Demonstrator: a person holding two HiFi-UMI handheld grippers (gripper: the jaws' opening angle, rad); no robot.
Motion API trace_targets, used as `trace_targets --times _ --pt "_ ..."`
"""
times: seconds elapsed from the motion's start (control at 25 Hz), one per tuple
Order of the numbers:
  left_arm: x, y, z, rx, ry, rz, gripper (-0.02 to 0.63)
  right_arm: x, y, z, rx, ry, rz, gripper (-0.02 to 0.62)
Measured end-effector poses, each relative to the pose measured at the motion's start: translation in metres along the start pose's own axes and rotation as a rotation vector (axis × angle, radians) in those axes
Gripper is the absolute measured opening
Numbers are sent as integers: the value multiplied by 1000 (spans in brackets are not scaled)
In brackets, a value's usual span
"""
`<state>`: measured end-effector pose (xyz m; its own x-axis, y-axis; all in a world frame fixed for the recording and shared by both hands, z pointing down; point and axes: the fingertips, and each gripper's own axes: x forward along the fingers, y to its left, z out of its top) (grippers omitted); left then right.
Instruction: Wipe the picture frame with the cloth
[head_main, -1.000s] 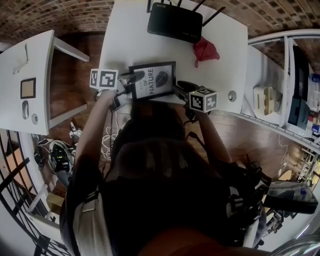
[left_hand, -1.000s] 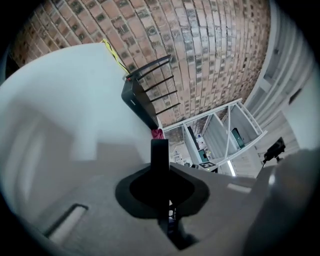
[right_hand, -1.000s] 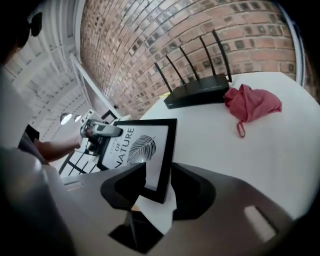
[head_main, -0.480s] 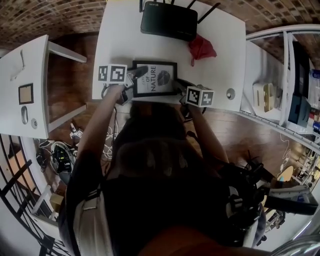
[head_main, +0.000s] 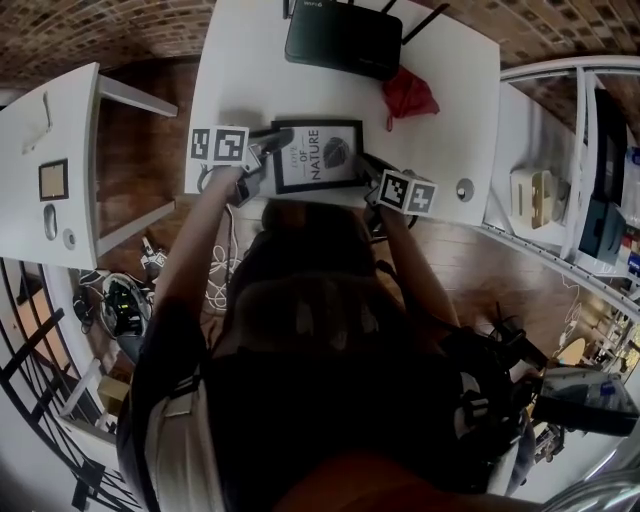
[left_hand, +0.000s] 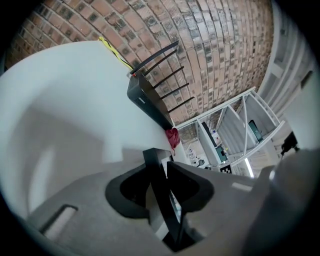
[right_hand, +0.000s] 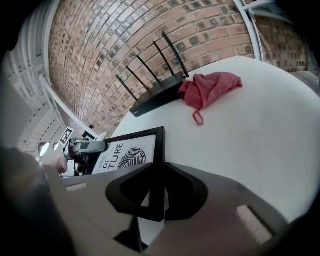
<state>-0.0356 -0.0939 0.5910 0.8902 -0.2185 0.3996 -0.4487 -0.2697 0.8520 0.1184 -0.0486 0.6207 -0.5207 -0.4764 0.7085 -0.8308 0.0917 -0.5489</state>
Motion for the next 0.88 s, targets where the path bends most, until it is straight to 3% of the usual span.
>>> trace_targets --times 0.32,0.48,0.68,0.88 --pt "-13 -1 -8 -4 -21 24 115 0 1 0 46 -18 -11 72" --pt "-33 0 1 -18 -70 24 115 -3 -6 2 98 -47 -24 72" --pt "-36 -11 -7 -4 -54 -15 115 -1 -6 3 53 -51 -53 74" --pt "-43 -7 -15 -61 -121 -14 115 0 -7 3 87 -66 -55 74"
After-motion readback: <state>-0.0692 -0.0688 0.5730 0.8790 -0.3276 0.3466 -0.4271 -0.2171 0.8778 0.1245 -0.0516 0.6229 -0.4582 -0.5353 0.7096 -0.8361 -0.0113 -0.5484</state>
